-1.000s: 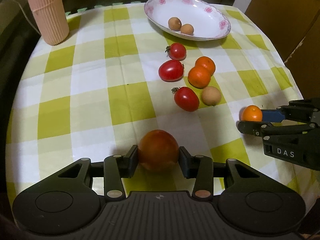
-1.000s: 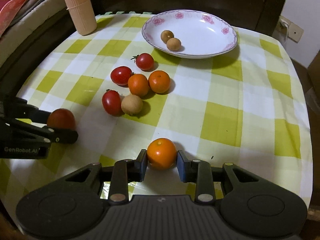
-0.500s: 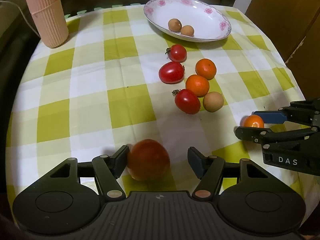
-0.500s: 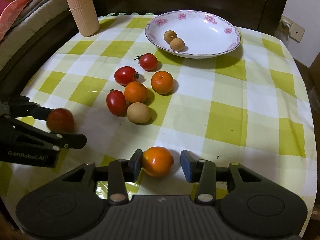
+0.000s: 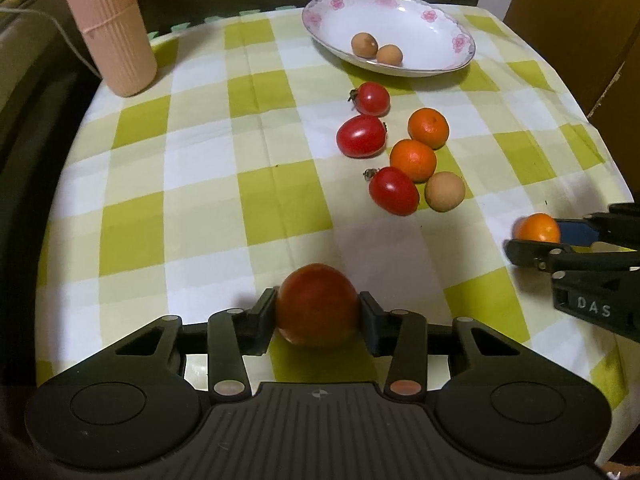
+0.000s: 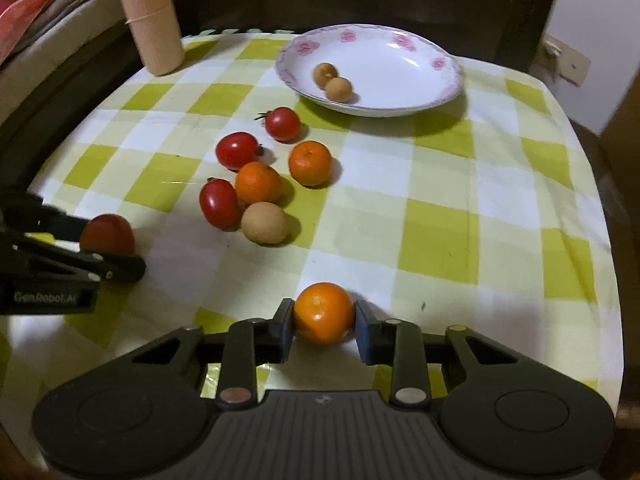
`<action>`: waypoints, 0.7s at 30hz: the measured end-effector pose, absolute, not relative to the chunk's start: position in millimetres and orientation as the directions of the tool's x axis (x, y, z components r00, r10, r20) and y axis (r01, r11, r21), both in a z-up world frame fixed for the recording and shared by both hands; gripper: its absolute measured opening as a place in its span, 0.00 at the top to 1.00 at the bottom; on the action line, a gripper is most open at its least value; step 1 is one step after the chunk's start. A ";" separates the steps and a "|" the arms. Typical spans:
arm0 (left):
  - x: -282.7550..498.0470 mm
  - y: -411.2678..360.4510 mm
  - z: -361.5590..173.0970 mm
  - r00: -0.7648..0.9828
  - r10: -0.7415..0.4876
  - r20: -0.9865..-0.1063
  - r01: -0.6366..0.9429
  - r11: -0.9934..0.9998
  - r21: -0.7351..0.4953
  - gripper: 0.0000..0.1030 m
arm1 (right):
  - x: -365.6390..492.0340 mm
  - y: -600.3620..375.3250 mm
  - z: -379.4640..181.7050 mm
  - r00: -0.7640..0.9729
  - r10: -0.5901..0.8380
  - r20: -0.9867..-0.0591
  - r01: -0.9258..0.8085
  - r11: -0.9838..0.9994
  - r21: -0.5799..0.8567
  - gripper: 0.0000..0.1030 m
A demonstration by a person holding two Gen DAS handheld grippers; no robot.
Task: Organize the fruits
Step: 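Carry the tomato with the left gripper and the mandarin with the right gripper over the plate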
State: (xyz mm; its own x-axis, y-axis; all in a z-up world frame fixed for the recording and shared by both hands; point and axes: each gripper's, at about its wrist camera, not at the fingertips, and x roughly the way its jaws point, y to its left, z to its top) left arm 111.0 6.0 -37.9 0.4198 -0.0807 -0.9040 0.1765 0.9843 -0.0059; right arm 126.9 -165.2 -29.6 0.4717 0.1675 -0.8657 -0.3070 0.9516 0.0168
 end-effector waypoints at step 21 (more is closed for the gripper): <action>144.5 4.5 -2.6 0.463 -0.209 -0.861 0.169 0.975 -0.146 0.51 | 134.7 -159.8 21.7 0.531 0.112 -0.840 -0.234 0.972 -0.019 0.71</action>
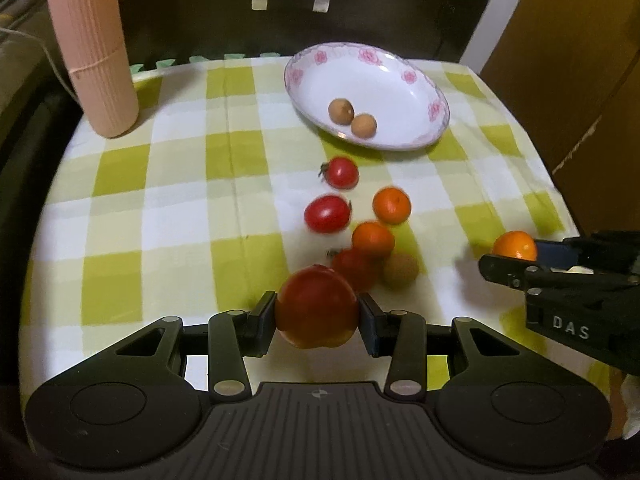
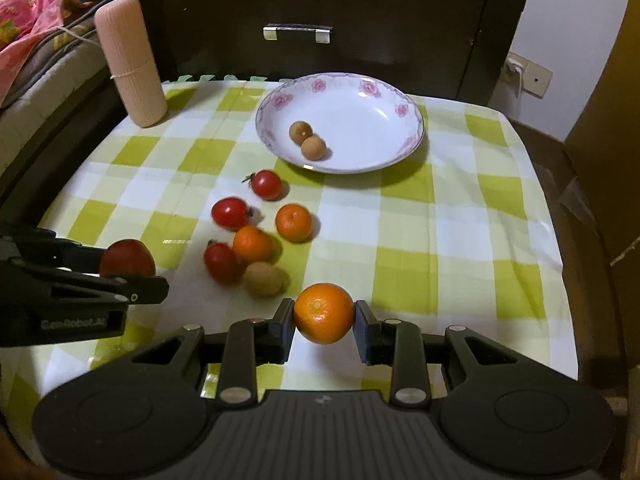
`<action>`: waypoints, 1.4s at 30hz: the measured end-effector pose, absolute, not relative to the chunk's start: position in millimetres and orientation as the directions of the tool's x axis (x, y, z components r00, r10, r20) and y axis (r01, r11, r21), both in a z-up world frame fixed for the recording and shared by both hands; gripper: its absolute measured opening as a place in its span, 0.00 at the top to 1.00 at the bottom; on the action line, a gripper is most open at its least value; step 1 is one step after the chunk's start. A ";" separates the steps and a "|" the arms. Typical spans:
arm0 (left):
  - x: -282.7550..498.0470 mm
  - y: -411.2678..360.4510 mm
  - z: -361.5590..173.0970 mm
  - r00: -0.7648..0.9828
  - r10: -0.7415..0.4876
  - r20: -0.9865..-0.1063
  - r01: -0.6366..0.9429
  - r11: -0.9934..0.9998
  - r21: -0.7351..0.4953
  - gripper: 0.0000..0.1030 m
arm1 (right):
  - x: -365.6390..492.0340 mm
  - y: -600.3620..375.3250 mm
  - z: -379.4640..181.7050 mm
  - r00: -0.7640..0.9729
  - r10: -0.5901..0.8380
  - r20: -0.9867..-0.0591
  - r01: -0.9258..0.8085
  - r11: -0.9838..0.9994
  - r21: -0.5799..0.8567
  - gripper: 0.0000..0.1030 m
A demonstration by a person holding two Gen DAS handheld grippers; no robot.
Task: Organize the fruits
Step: 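Carry the tomato with the left gripper and the mandarin with the right gripper over the plate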
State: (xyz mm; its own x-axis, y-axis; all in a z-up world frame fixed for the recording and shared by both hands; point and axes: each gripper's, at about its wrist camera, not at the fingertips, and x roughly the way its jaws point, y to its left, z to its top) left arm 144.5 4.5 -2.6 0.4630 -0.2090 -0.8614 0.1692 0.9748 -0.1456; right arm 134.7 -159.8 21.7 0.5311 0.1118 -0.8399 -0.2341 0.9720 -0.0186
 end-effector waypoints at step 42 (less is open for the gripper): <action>288.9 -31.9 -4.1 0.544 -0.162 -0.823 0.155 0.984 -0.091 0.52 | 287.2 -171.7 0.2 0.604 0.183 -0.775 -0.231 0.972 0.049 0.71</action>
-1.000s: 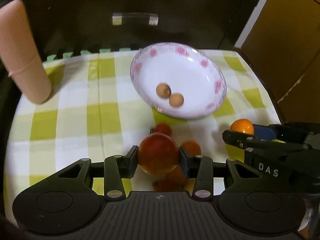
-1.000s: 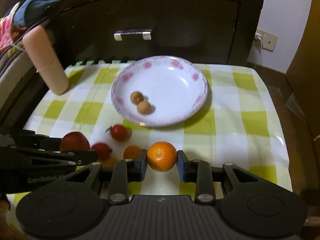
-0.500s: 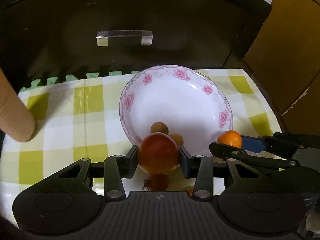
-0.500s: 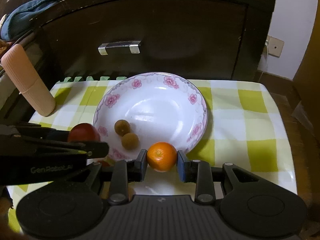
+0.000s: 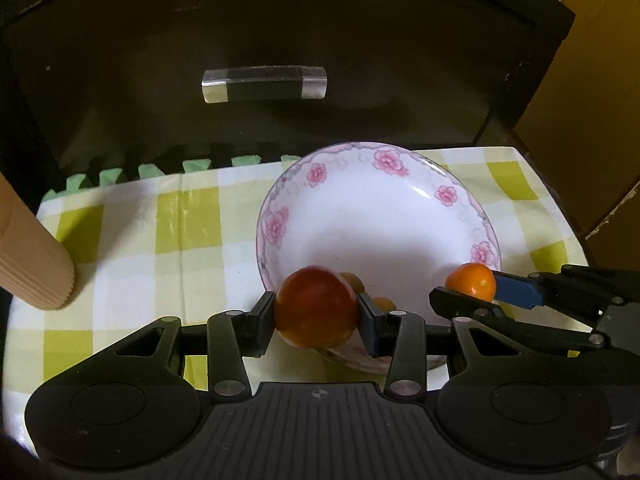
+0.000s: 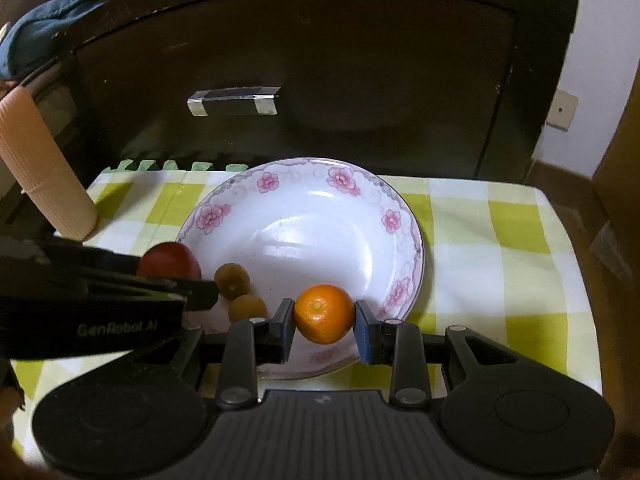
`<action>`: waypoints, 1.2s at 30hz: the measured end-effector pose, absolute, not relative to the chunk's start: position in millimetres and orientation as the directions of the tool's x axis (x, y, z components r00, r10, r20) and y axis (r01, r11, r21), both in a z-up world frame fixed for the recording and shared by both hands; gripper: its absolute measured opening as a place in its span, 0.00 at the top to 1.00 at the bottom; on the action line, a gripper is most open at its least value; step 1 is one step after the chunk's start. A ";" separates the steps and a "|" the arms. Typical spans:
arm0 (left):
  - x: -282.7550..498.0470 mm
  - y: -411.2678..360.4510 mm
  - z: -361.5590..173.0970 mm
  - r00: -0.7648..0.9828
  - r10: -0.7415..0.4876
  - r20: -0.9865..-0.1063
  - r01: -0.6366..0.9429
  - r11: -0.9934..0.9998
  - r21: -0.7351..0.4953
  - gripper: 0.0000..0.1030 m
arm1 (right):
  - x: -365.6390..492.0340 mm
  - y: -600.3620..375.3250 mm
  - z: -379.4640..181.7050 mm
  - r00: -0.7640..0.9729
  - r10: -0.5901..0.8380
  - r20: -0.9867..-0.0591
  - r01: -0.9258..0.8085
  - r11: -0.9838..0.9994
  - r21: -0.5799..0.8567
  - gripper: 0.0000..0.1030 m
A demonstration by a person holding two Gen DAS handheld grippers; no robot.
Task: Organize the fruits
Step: 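Carry the tomato with the left gripper and the mandarin with the right gripper over the plate, then open the left gripper to drop the tomato while the right gripper releases the mandarin into the plate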
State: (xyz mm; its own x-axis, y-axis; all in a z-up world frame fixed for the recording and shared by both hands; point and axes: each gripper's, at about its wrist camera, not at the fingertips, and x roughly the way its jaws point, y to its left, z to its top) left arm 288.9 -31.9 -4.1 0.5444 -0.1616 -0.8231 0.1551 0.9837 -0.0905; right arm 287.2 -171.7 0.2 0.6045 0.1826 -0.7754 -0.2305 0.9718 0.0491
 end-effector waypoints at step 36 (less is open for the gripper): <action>281.7 -33.0 5.4 0.584 -0.137 -0.800 0.137 0.988 -0.069 0.30 | 288.4 -187.0 18.7 0.677 0.210 -0.706 -0.166 0.977 0.131 0.67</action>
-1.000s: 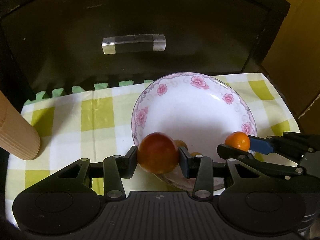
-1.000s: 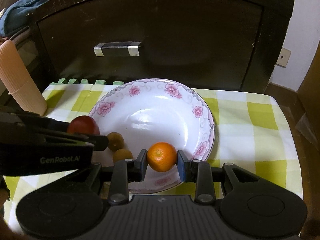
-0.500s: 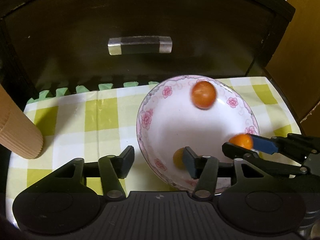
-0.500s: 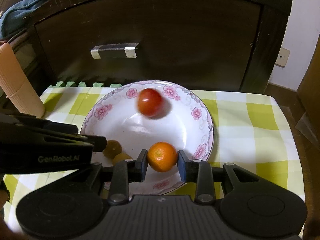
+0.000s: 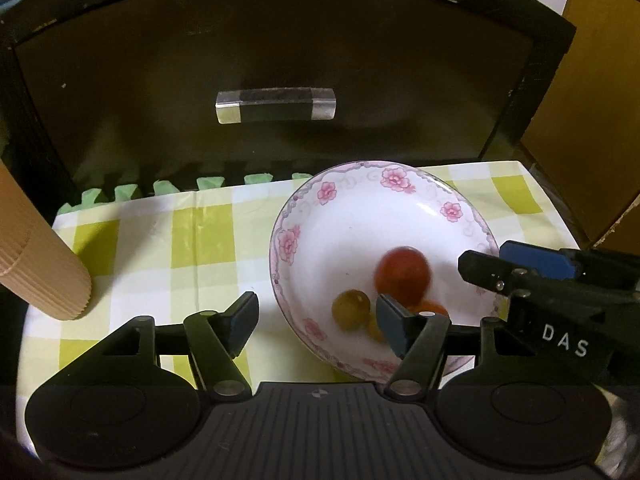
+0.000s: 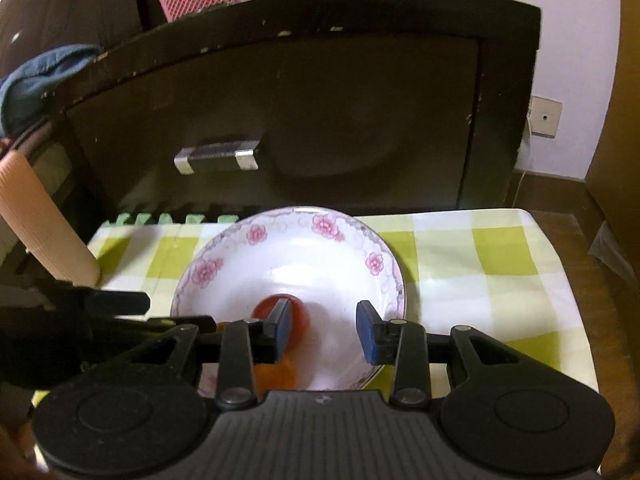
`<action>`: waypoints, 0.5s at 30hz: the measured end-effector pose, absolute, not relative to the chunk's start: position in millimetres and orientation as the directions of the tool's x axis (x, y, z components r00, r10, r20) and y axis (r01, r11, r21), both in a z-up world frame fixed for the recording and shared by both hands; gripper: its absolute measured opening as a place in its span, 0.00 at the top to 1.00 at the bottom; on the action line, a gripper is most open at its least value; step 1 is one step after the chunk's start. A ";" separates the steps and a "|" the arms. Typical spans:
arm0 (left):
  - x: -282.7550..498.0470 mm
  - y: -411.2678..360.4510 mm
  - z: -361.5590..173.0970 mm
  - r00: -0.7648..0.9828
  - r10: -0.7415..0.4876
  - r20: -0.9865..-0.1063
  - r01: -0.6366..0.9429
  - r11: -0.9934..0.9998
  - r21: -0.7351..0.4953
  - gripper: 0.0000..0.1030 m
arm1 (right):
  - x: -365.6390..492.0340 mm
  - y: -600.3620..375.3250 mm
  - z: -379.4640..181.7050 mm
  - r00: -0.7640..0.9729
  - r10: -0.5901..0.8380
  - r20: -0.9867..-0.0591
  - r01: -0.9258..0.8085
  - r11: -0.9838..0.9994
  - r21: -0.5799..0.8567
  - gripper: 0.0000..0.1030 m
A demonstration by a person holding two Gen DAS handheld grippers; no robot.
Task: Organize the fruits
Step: 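Open the left gripper to drop the tomato while the right gripper releases the mandarin into the plate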
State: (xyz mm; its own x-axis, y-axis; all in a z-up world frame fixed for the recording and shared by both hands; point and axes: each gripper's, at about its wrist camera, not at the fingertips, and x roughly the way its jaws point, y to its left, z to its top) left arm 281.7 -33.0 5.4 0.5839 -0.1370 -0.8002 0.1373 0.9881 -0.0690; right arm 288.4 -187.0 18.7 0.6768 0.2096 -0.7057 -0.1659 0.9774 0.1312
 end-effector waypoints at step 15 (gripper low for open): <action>251.0 -25.2 23.4 0.602 -0.144 -0.785 0.137 0.988 -0.076 0.28 | 259.5 -191.9 45.8 0.691 0.202 -0.694 -0.146 0.979 0.140 0.66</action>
